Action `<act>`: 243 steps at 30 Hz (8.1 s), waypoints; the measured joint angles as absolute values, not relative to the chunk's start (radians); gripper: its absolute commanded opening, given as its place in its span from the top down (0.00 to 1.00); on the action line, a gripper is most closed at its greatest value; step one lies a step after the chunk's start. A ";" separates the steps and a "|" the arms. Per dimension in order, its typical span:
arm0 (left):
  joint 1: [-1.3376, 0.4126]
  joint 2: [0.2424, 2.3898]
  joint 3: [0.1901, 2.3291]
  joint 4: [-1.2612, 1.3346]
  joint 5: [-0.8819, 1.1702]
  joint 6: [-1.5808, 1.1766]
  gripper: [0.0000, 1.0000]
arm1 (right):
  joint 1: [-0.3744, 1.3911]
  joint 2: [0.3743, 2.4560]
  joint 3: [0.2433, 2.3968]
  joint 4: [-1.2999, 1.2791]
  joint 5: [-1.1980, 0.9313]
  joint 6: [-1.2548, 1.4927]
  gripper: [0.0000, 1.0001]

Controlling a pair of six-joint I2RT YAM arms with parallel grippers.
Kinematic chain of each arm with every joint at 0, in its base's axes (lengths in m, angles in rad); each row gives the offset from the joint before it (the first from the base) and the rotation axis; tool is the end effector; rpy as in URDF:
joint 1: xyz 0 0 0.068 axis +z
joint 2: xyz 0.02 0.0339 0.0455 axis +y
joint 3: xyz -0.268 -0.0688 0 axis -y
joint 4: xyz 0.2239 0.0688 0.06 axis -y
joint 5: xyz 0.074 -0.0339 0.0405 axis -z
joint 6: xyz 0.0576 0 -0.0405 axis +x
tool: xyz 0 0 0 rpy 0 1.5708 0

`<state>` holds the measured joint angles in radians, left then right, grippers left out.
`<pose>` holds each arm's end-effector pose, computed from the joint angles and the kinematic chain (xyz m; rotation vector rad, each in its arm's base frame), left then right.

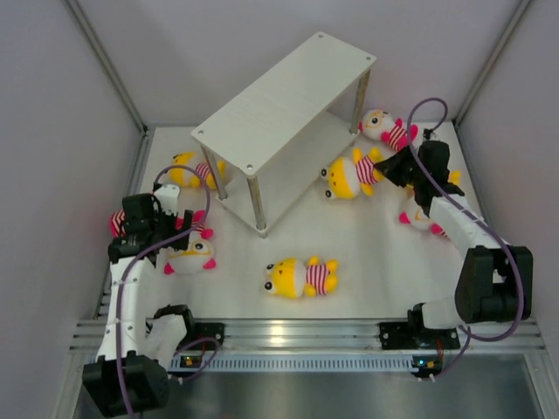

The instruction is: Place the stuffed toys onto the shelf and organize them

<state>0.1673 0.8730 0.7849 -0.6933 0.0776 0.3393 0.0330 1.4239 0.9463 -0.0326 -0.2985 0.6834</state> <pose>0.1678 0.0238 0.2664 0.2402 2.3424 0.1573 0.3191 0.0275 0.2660 0.5037 2.0831 0.7395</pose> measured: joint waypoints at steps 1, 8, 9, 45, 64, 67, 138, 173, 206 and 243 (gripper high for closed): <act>0.167 0.873 0.789 -0.705 0.067 0.340 0.01 | 0.038 1.413 0.946 0.009 -0.286 0.731 1.00; 0.166 0.875 0.851 -0.785 -0.007 0.339 0.01 | 0.185 1.433 0.957 0.188 -0.089 0.976 1.00; 0.166 0.875 0.853 -0.785 -0.012 0.339 0.01 | 0.209 1.451 0.963 0.211 -0.058 1.010 1.00; 0.165 0.908 0.853 -0.817 -0.025 0.324 0.01 | 0.377 2.033 1.319 0.393 0.465 1.583 0.33; 0.130 0.891 0.853 -0.817 -0.043 0.324 0.01 | 0.062 1.310 1.088 -0.060 0.159 0.706 0.13; 0.111 0.879 0.853 -0.817 -0.047 0.324 0.01 | -0.171 1.305 1.050 -0.134 0.110 0.630 0.13; 0.063 0.905 0.828 -0.818 -0.109 0.316 0.01 | 0.511 1.690 1.070 0.308 0.154 1.031 1.00; 0.080 0.955 0.856 -0.818 -0.142 0.316 0.02 | 0.515 1.789 1.117 0.357 0.270 1.100 0.35; 0.147 1.863 1.591 -0.534 0.019 0.123 0.04 | 0.515 1.307 0.947 0.342 0.171 0.698 0.31; 0.121 2.106 1.674 -0.354 -0.027 -0.005 0.49 | 0.515 1.230 0.929 0.265 0.187 0.557 0.31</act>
